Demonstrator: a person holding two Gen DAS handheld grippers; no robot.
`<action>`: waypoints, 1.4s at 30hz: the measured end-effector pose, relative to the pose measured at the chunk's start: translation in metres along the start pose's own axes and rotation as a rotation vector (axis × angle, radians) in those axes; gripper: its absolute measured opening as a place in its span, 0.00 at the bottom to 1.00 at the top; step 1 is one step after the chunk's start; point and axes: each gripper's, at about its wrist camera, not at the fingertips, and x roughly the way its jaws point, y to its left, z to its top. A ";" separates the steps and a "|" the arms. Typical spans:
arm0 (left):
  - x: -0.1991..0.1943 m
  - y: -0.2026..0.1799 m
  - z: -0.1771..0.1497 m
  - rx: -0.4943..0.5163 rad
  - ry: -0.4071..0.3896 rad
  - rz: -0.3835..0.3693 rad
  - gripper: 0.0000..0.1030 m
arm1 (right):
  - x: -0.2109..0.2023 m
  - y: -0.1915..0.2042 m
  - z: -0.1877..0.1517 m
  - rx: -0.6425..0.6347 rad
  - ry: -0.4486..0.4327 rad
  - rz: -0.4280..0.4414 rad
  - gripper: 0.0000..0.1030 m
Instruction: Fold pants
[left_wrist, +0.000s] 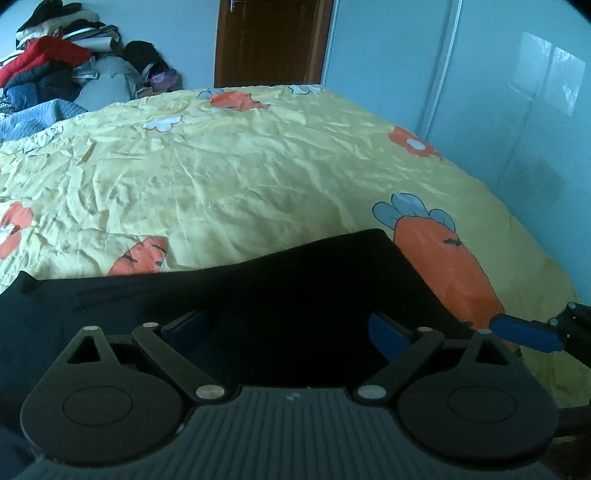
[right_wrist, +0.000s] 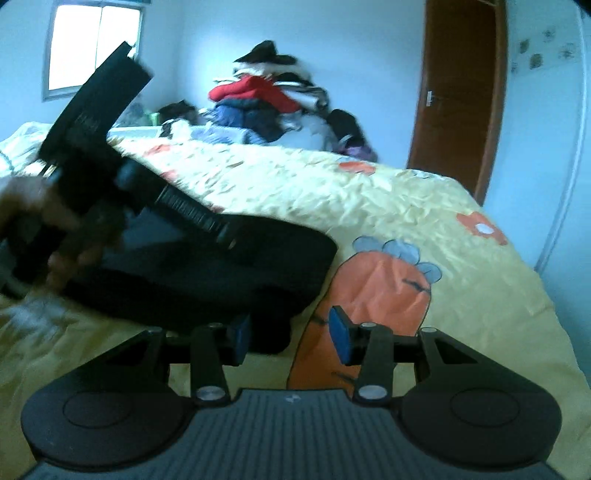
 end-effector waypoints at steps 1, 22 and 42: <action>0.001 0.001 0.000 -0.003 -0.001 -0.001 0.94 | 0.001 0.000 0.001 0.020 -0.003 0.022 0.42; 0.003 -0.006 -0.003 0.063 -0.022 0.027 0.99 | -0.012 0.009 -0.004 -0.074 0.210 -0.048 0.08; -0.072 0.095 -0.065 -0.020 -0.001 0.165 1.00 | 0.033 0.018 0.038 -0.074 0.133 0.000 0.10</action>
